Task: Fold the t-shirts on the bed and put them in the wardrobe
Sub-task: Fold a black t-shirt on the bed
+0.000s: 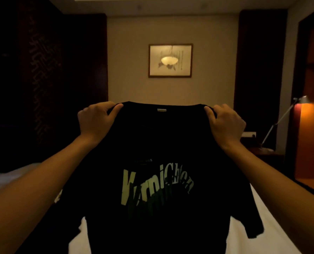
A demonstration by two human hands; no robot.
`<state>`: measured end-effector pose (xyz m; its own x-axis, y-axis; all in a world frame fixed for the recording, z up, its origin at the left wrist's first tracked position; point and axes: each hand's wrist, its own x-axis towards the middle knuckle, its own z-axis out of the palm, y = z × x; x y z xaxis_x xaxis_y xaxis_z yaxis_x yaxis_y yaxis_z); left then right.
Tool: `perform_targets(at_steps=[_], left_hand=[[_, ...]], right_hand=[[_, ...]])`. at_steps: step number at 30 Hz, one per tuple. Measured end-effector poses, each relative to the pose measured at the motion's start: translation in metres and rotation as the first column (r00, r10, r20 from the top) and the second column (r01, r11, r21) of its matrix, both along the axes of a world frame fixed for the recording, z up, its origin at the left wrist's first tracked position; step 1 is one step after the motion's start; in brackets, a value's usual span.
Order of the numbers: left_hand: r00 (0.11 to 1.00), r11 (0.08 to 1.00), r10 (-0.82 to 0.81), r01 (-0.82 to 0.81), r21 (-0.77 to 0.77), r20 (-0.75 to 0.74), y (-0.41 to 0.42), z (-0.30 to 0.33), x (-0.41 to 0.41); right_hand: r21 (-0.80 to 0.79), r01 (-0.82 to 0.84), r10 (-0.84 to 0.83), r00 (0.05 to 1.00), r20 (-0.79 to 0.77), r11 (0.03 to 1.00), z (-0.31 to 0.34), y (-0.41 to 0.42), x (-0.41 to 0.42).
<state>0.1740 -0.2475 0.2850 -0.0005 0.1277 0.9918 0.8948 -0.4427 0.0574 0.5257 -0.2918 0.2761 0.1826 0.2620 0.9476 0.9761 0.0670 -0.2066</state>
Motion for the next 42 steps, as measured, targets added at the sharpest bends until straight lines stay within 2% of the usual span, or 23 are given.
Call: perform_targets(at_steps=[7, 13, 18, 20, 23, 26, 29, 32, 34, 38, 42], left_hand=[[0.993, 0.989, 0.062, -0.075, -0.129, -0.102, 0.065, -0.084, 0.002], [0.996, 0.975, 0.048, -0.063, -0.211, -0.078, 0.121, -0.133, 0.008], [0.996, 0.937, 0.034, -0.061, -0.344, -0.085, 0.180, -0.188, 0.010], [0.995, 0.921, 0.033, -0.067, -0.383, -0.094, 0.202, -0.211, 0.012], [0.990, 0.886, 0.068, -0.119, -0.448, -0.127, 0.234, -0.242, 0.018], [0.987, 0.840, 0.124, -0.160, -0.519, -0.103, 0.260, -0.264, 0.026], [0.973, 0.775, 0.229, -0.167, -0.610, 0.025, 0.283, -0.275, 0.040], [0.937, 0.734, 0.301, -0.108, -0.671, 0.178, 0.312, -0.281, 0.057], [0.941, 0.743, 0.299, -0.124, -0.657, 0.161, 0.336, -0.287, 0.062], [0.966, 0.805, 0.258, -0.202, -0.558, 0.022, 0.398, -0.297, 0.049], [0.959, 0.824, 0.263, -0.279, -0.494, -0.102, 0.465, -0.304, 0.028]], right_hand=[[-0.141, -0.030, 0.026, 0.999, -0.032, 0.990, -0.084, 0.068, 0.008], [-0.203, -0.106, 0.109, 0.994, 0.005, 0.973, -0.128, 0.120, 0.016], [-0.361, -0.164, 0.186, 0.982, 0.027, 0.918, -0.184, 0.176, 0.026], [-0.426, -0.151, 0.163, 0.987, -0.010, 0.892, -0.211, 0.198, 0.026], [-0.490, -0.056, 0.035, 0.998, -0.051, 0.870, -0.245, 0.227, 0.020], [-0.528, -0.086, -0.034, 0.976, -0.215, 0.845, -0.269, 0.259, 0.010], [-0.564, -0.164, -0.096, 0.910, -0.403, 0.809, -0.282, 0.295, -0.003], [-0.549, -0.150, -0.132, 0.888, -0.440, 0.822, -0.287, 0.333, -0.011], [-0.526, -0.072, -0.168, 0.903, -0.395, 0.848, -0.285, 0.359, -0.012], [-0.426, 0.106, -0.207, 0.958, -0.199, 0.898, -0.280, 0.417, -0.006], [-0.345, 0.158, -0.179, 0.983, -0.029, 0.925, -0.289, 0.479, -0.004]])
